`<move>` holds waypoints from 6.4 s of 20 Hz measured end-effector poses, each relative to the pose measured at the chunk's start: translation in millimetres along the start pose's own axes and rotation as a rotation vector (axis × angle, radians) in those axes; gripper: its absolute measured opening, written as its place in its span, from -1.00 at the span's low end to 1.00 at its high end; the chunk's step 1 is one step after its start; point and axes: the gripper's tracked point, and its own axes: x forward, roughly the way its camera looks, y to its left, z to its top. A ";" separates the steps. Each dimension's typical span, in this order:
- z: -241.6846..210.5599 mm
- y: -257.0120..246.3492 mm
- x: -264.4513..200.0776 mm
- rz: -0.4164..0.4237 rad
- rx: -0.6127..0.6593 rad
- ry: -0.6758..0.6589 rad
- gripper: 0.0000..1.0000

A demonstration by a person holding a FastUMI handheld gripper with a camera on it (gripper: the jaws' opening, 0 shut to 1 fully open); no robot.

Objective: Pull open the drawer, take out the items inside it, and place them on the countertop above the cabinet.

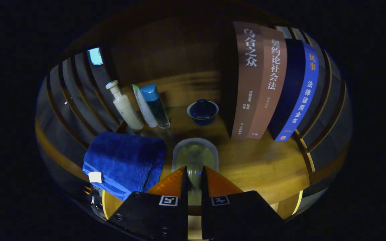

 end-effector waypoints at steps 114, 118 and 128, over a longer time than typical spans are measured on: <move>-87.3 29.9 -329.0 -0.067 -0.087 -0.773 0.99; -93.0 40.1 -325.5 -0.039 -0.093 -0.764 0.98; -87.4 36.4 -322.0 -0.041 -0.104 -0.756 0.99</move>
